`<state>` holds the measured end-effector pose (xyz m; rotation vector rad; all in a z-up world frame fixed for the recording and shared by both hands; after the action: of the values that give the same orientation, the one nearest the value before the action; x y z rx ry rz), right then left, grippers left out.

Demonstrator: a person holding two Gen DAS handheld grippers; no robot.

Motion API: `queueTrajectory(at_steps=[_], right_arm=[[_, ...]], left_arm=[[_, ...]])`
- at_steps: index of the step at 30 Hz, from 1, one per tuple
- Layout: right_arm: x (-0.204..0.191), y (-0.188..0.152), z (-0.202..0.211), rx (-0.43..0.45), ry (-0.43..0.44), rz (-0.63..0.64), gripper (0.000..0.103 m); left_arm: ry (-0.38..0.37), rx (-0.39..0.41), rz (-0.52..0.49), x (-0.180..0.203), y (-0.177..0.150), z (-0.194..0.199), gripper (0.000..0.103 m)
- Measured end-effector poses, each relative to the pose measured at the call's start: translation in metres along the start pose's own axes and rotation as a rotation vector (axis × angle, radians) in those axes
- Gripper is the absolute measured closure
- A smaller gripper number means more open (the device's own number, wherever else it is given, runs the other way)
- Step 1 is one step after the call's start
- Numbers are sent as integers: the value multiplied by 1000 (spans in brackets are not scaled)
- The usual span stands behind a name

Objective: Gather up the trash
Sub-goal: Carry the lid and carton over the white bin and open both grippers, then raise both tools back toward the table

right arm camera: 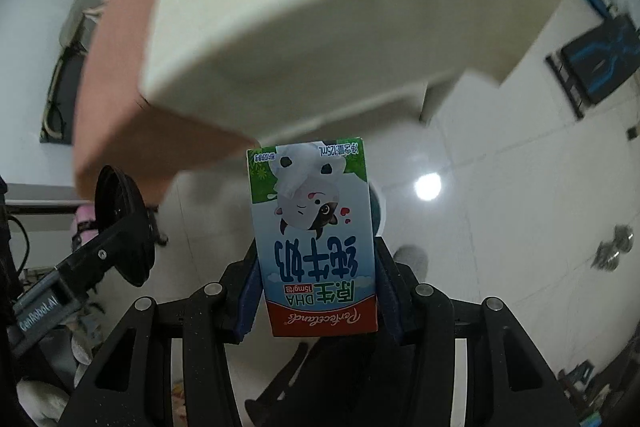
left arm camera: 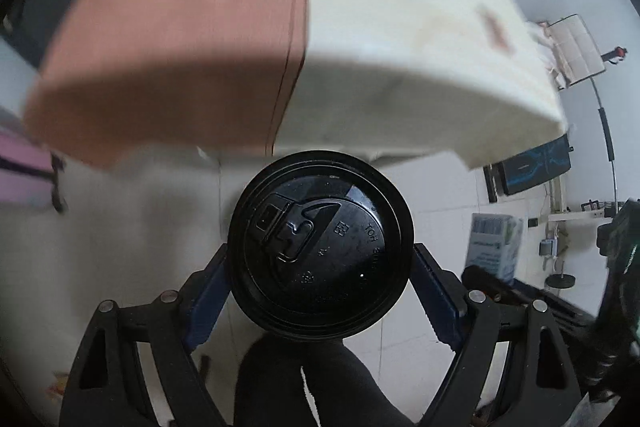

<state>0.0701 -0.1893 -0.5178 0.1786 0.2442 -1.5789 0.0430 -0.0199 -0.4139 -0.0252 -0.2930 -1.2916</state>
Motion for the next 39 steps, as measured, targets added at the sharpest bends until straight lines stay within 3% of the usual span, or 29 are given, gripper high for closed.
queueTrajectory(at_steps=[5,9,12,14,16,17,18,19,22,30,39], right_arm=[[40,-13,-97,-71,8,-35,51],[68,-14,-183,-120,39,-59,51],[81,-12,-242,-153,59,-49,51],[88,-12,-273,-172,81,-46,50],[93,-14,-310,-204,100,-47,49],[95,-15,-322,-215,110,-49,47],[99,-15,-336,-218,115,-50,34],[101,-9,-341,-212,113,-49,20],[109,-9,-359,-186,59,-19,3],[106,-8,-355,-92,-161,110,0],[98,-12,-299,-68,-230,134,0]], left_arm=[[-87,-97,63,-17,-28,-107,19],[-106,-167,114,-31,-42,-187,17],[-89,-169,131,-43,-47,-236,12],[-76,-171,135,-50,-49,-258,1],[-37,-160,136,-58,-50,-278,0],[-19,-154,136,-62,-50,-283,0],[5,-144,135,-66,-51,-288,0],[38,-136,130,-71,-54,-292,0],[122,-126,114,-88,-62,-299,0],[211,-158,112,-100,-79,-286,0],[238,-170,100,-92,-89,-247,0]])
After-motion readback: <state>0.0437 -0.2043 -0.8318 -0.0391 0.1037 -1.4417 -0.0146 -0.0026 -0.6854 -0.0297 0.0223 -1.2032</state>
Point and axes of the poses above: each gripper's, at about its wrist camera, not at the fingertips, and z roughly against the way its jaws point, x to its right, y to its top, the point moved 7 cm from there along -z, roughly the way its jaws point, and after that the axes turned 12 degrees about -z, right-handed, at the moved point
